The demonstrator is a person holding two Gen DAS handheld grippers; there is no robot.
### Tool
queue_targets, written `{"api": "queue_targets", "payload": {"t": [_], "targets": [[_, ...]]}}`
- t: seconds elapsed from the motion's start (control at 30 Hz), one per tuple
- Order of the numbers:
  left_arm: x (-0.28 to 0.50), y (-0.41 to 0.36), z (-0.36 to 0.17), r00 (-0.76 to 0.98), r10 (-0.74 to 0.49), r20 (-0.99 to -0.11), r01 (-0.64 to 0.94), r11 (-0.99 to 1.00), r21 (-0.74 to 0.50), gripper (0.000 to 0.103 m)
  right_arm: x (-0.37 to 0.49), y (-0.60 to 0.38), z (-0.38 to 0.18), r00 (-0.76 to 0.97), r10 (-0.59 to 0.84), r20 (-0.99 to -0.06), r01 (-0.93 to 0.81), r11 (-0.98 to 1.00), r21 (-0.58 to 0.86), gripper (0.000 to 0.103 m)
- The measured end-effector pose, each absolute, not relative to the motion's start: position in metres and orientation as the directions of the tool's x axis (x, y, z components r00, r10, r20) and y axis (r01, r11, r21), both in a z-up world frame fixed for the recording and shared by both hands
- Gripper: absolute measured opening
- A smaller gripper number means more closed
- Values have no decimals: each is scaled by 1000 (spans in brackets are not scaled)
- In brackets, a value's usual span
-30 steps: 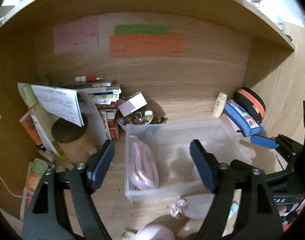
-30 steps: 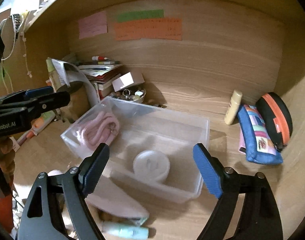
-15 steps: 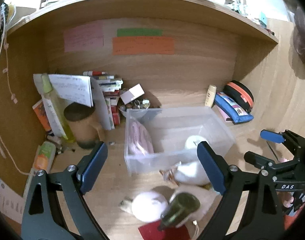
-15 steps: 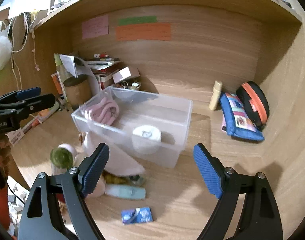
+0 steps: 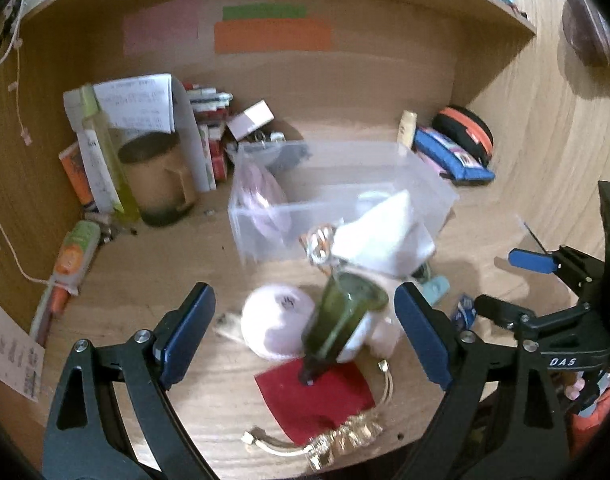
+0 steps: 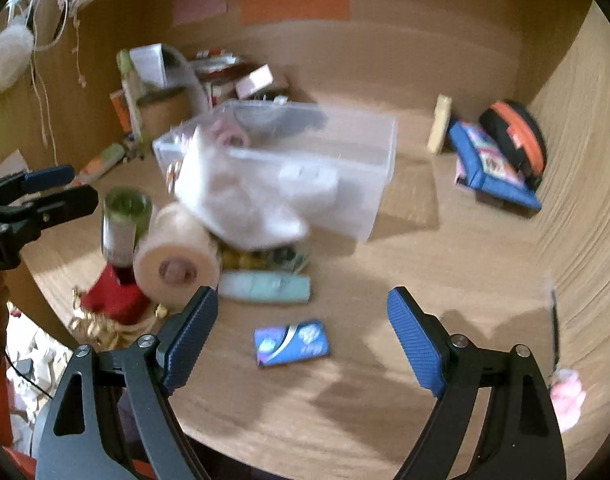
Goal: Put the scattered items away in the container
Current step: 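Grasp the green glass bottle with the left gripper while the right grasps the blue Max box, then carry the bottle and Max box over the clear box and release both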
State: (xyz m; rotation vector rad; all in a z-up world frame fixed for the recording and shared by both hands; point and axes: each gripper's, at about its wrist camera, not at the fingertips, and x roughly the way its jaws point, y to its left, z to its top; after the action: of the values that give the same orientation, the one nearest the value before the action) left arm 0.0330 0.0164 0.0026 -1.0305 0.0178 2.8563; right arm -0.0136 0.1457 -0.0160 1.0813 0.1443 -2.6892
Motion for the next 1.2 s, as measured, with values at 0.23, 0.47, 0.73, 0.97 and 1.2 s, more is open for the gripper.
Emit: {"api": "queue_targets", "payload": {"t": [0.23,0.47,0.73,0.97,1.2], "targets": [[31,21,-19,-730,97,-676,-120,-993,-13,92,-11,145,-41,-645,-185,-741,260,-965,15,85],[24,17,-27,-718,106,-688,-129,-992,-18,91,-15,145,-54,-615,-201,-762,267,-963,39,85],[13,25,-25,-723,148,-675,-173,-985,-31,83,-19,139,-58,-609,-203,-767,284,-958,28,81],[0,26,-27,-691,211,-692,-202,-975,-95,41,-23,140,-57,-628,-183,-757,278,-961,1,46],[1,23,-24,-702,214,-679,-185,-976,-117,41,-23,147,-53,-641,-197,-742,257,-966,35,46]]}}
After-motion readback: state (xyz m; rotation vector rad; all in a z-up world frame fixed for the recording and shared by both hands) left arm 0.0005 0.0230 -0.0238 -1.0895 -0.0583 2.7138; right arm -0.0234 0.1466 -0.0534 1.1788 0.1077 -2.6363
